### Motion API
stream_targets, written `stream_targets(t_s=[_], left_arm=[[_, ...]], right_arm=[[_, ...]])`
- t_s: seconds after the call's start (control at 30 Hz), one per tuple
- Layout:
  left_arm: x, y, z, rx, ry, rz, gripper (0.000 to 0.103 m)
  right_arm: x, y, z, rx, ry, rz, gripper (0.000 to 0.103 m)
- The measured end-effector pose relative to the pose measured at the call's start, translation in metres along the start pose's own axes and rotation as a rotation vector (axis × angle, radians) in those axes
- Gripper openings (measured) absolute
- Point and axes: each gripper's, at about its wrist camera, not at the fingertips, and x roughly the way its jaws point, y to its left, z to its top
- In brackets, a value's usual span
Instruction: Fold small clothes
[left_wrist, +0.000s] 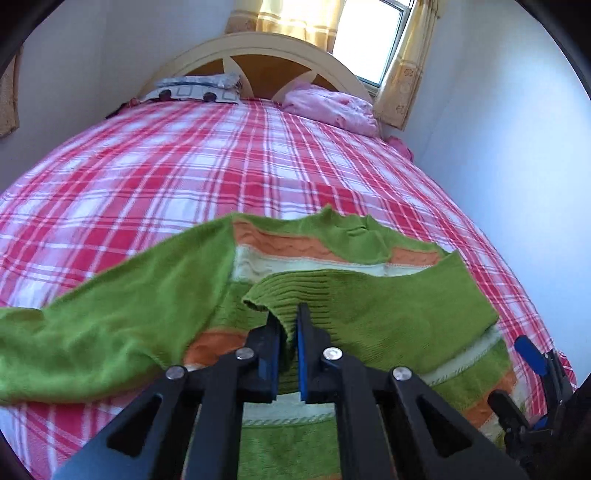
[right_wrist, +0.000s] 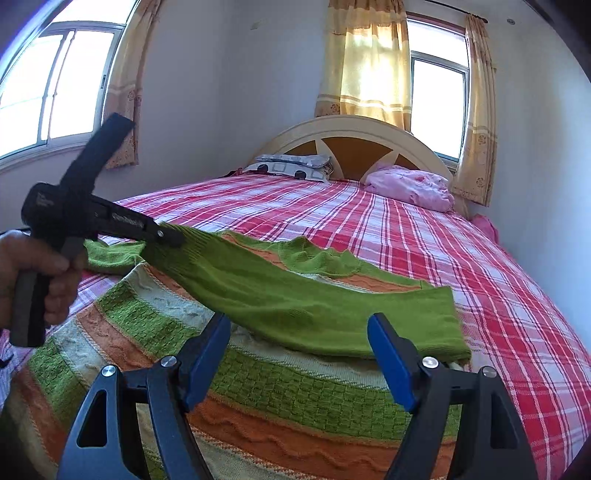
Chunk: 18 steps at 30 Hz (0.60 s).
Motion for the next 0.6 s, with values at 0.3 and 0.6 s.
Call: stream_targets(t_s=[0.3, 0.6], left_arm=[[0.023, 0.027, -0.024, -0.031, 0.06, 0.035, 0.008], [0.032, 0.021, -0.035, 0.01, 0.063, 0.114, 0.017]], right_arm=[[0.011, -0.011, 0.007, 0.032, 0.065, 0.044, 0.078], [0.08, -0.1, 0.018, 0.171, 0.263, -0.013, 0.078]])
